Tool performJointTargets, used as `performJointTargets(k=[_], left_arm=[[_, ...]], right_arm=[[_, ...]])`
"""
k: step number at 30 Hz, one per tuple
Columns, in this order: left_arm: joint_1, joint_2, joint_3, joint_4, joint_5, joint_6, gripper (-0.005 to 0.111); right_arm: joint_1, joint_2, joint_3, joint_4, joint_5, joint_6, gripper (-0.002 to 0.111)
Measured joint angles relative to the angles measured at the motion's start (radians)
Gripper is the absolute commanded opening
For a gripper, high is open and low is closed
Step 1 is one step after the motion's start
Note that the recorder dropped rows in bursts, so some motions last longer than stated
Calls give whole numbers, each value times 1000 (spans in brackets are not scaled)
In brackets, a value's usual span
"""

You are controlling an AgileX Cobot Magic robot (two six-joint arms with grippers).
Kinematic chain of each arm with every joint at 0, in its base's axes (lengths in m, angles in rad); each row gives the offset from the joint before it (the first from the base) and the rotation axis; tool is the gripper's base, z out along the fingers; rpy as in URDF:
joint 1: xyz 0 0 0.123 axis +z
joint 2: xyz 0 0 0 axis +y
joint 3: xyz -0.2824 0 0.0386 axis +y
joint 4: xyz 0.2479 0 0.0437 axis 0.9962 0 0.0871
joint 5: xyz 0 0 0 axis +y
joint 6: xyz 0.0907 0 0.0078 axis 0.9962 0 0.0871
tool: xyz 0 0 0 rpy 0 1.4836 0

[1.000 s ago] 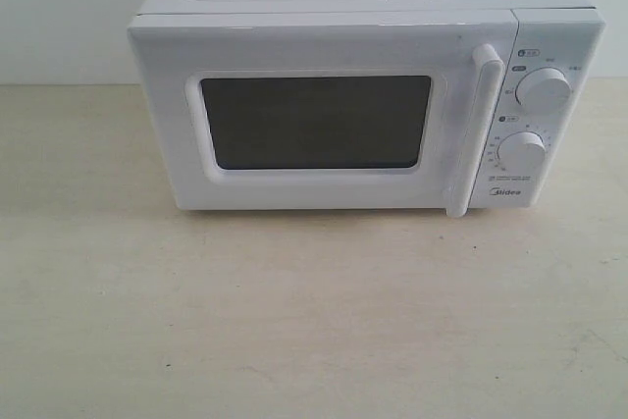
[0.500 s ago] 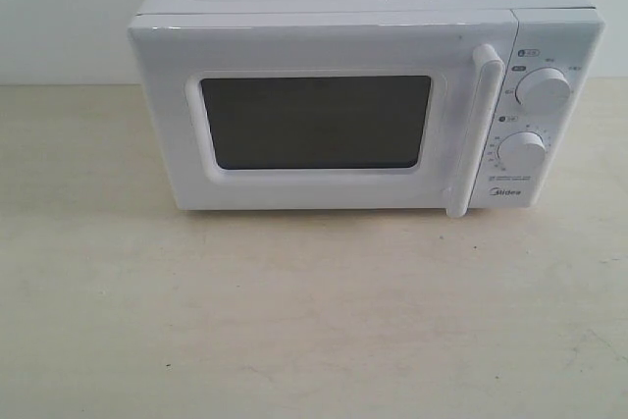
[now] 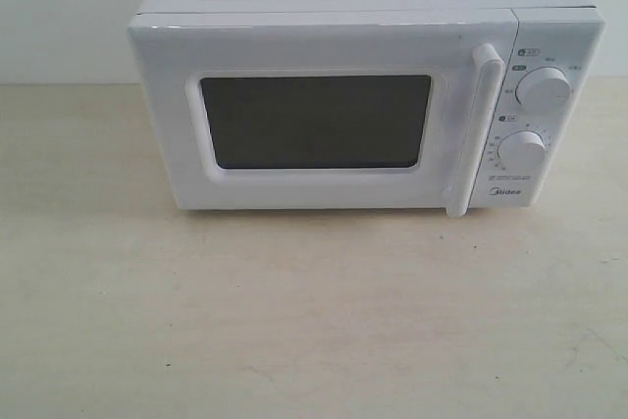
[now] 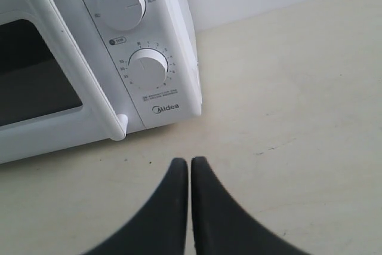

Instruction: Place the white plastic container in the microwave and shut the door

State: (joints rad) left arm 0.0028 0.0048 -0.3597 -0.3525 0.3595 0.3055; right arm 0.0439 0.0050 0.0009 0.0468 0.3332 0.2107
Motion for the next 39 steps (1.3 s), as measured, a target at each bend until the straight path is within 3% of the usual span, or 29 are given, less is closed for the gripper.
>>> performJointTargets(k=[7, 15, 28, 39], left_arm=[[19, -2, 198, -43, -154, -51, 4], [19, -2, 341, -73, -173, -80, 4], [19, -2, 356, -122, -215, -61, 4], [19, -2, 356, 223, -127, -272, 4]], right_arm=[[0, 0, 0, 0, 0, 0, 0], [0, 0, 0, 0, -2, 0, 0], [0, 0, 0, 0, -2, 0, 0], [0, 0, 0, 0, -2, 0, 0]])
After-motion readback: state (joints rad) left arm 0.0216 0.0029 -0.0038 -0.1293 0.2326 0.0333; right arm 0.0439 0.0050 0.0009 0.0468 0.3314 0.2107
